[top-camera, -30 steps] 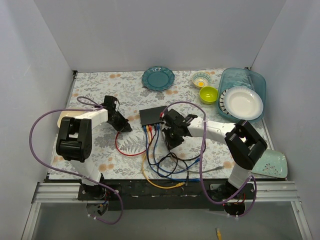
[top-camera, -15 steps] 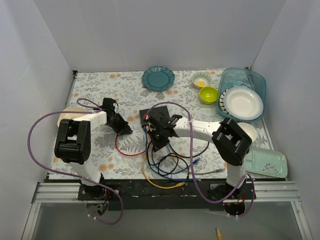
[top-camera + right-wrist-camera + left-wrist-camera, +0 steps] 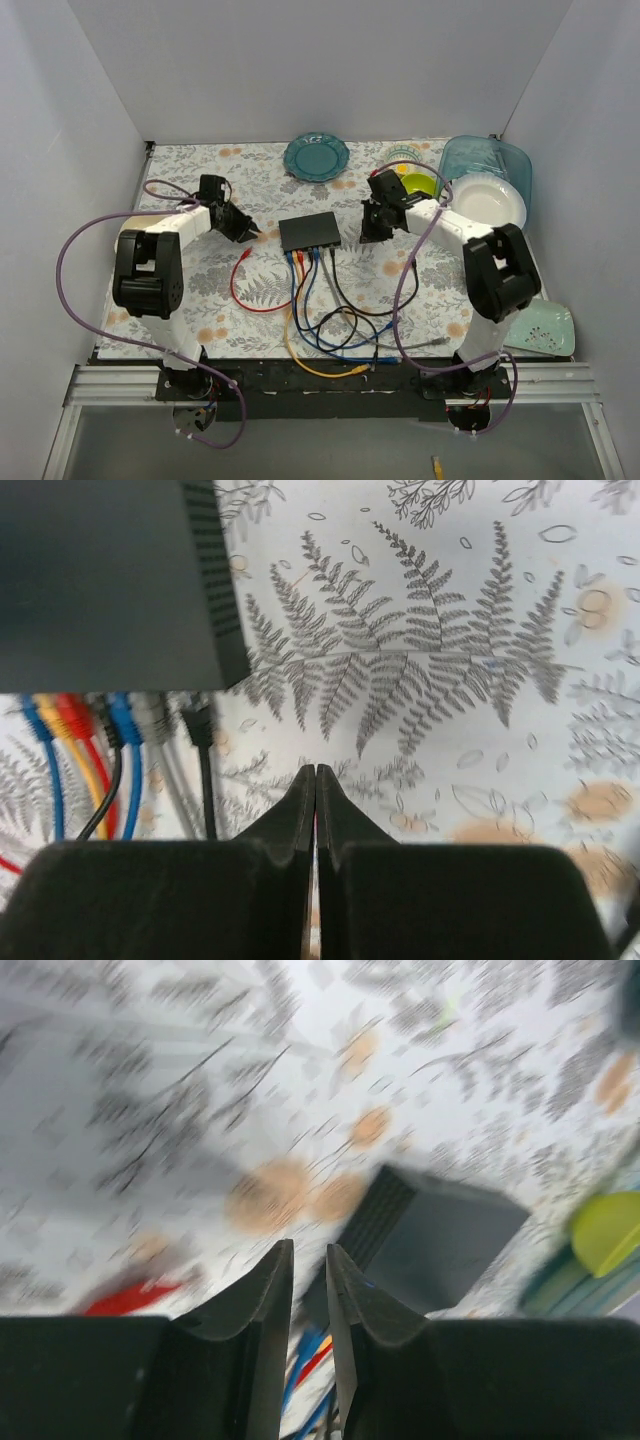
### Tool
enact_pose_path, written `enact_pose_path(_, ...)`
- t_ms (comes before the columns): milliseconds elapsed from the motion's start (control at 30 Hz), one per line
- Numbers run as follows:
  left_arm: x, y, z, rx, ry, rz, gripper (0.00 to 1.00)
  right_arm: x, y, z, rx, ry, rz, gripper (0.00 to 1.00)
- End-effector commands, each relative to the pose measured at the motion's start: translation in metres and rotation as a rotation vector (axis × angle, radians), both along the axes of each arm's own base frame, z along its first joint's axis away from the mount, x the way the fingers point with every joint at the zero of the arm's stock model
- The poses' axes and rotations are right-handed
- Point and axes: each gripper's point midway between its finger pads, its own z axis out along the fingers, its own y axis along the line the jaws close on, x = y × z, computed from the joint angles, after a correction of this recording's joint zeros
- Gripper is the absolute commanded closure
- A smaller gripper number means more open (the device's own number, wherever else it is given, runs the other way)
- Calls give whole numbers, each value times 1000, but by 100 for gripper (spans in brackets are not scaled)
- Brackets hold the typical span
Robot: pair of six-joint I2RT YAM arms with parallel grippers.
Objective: Pull the plug from the switch port
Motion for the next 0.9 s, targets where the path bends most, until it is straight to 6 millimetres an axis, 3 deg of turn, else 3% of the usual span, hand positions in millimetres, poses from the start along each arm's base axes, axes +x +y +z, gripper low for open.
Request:
enact_pose_path(0, 30, -11, -8, -58, -4, 9, 80, 31, 22, -14, 55, 16, -30, 99)
enact_pose_path(133, 21, -19, -26, -82, 32, 0, 79, 53, 32, -41, 74, 77, -73, 99)
enact_pose_path(333, 11, -29, -52, -121, 105, -49, 79, 76, 32, -63, 188, 133, -191, 99)
enact_pose_path(400, 9, -36, -62, -150, 133, -68, 79, 83, 49, -58, 270, 133, -150, 99)
enact_pose_path(467, 13, -45, -60, -174, 124, -95, 79, 81, 57, -67, 291, 157, -119, 99)
enact_pose_path(600, -1, -73, -52, -205, 118, -191, 79, 52, 75, -72, 359, 204, -35, 99)
enact_pose_path(633, -3, -78, -43, -213, 100, -207, 79, 35, 73, -77, 351, 227, -26, 99)
enact_pose_path(700, -20, -86, -44, -212, 112, -231, 79, 20, 72, -77, 349, 229, -13, 99)
enact_pose_path(733, -24, -89, -34, -219, 93, -239, 79, 2, 70, -81, 338, 253, -3, 99)
enact_pose_path(833, -49, -89, -35, -215, 114, -239, 78, -33, 68, -83, 314, 277, 29, 99)
enact_pose_path(867, -52, -88, -26, -208, 87, -243, 78, -42, 68, -84, 306, 281, 38, 99)
